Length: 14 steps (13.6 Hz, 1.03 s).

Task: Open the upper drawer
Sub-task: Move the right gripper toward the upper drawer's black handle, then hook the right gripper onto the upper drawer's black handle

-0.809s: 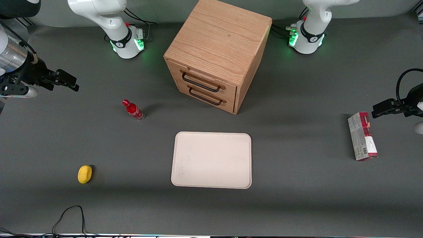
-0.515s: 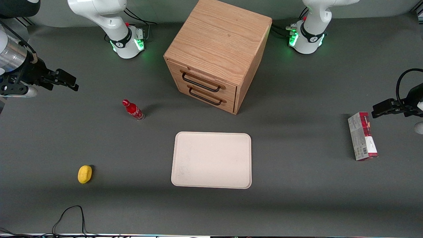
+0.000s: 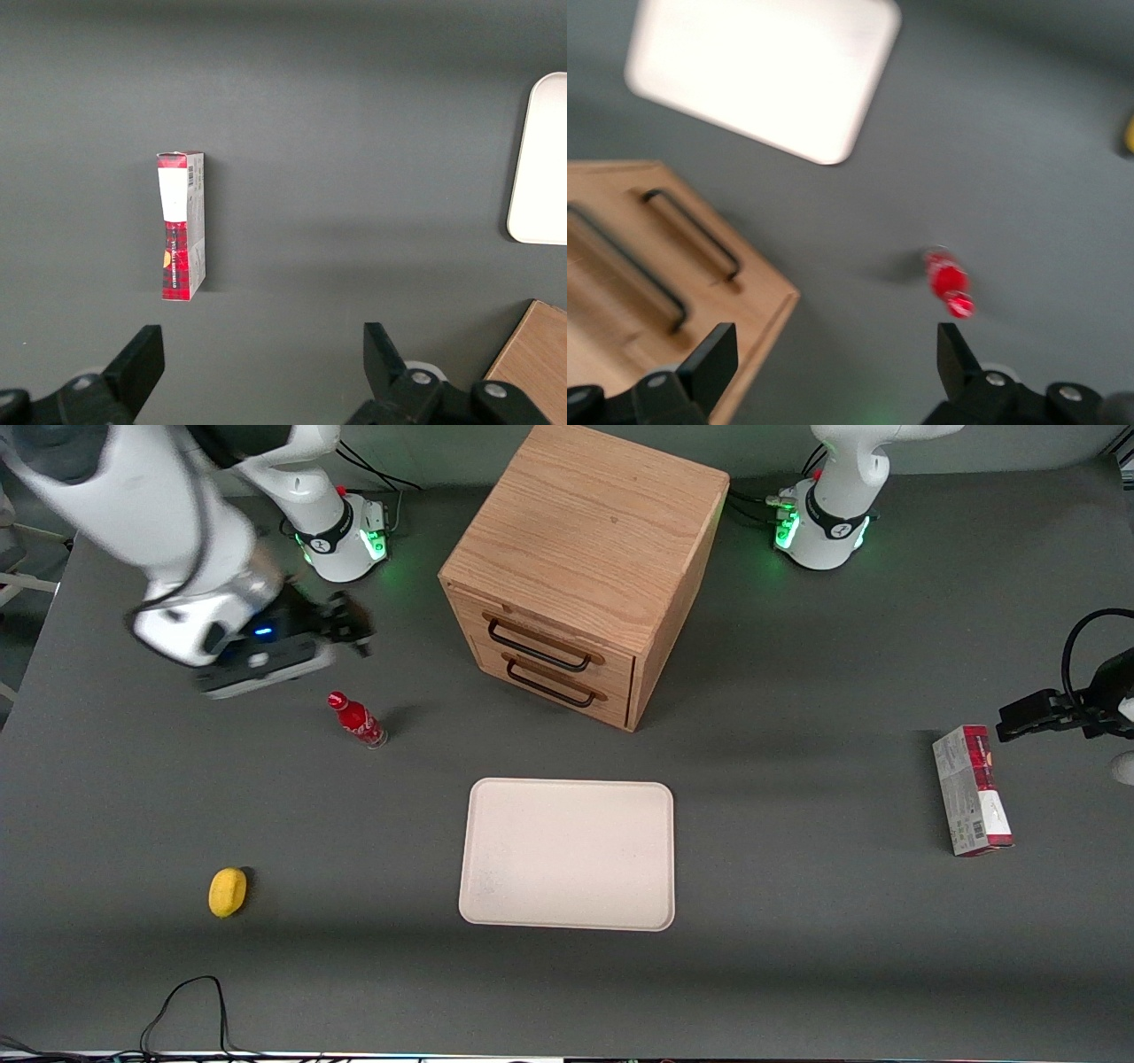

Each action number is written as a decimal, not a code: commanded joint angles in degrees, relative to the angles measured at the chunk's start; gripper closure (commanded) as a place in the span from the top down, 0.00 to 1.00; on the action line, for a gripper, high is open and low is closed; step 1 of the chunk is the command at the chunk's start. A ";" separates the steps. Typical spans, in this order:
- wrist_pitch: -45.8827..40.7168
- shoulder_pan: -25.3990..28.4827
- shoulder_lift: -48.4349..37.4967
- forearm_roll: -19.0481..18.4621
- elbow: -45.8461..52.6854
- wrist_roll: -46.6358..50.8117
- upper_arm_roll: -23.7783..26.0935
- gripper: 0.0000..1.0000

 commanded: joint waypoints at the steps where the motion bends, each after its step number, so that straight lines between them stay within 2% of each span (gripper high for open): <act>1: -2.51 -0.39 4.48 -0.99 5.19 -4.29 8.45 1.00; 3: -2.51 -0.39 7.03 -0.65 5.28 -17.26 11.46 1.00; 5: -2.51 -0.30 10.10 0.40 5.28 -25.12 12.18 1.00; 7: -2.16 -0.13 13.44 3.91 4.76 -26.20 13.58 1.00; 8: -1.90 0.05 15.81 4.27 4.84 -26.21 13.76 1.00; 10: 0.81 1.01 20.03 4.19 4.58 -26.03 14.90 1.00; 14: 6.18 1.81 22.50 2.88 2.12 -25.94 14.90 1.00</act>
